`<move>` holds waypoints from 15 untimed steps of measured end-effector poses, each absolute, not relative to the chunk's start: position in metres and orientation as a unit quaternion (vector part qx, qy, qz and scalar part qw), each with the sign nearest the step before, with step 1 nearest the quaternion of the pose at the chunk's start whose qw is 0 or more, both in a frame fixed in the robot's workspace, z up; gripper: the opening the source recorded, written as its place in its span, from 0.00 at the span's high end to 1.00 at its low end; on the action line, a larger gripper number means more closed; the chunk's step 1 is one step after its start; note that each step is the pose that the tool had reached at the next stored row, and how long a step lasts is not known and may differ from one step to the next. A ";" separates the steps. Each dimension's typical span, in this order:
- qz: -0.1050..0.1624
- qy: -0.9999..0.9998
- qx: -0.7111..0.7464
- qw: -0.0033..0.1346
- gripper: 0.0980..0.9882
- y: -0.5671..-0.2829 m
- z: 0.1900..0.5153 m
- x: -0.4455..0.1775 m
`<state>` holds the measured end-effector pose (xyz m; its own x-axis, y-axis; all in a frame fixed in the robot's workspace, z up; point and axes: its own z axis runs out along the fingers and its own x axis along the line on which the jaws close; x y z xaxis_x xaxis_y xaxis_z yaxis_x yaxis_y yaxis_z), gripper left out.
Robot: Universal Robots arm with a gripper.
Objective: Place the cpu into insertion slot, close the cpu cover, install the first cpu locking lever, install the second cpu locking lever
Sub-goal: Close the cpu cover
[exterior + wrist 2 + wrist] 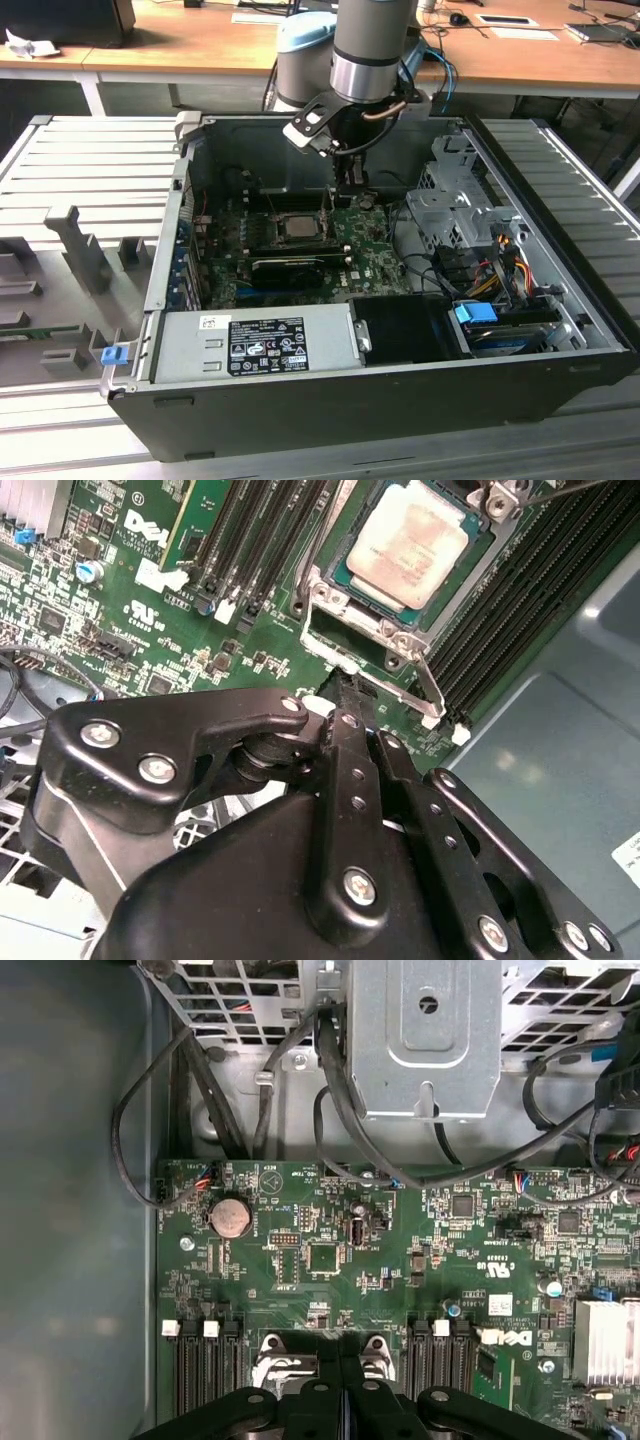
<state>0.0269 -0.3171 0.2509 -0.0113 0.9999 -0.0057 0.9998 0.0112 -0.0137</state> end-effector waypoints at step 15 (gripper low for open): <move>0.006 -0.711 -0.703 0.002 0.99 -0.317 0.245 0.004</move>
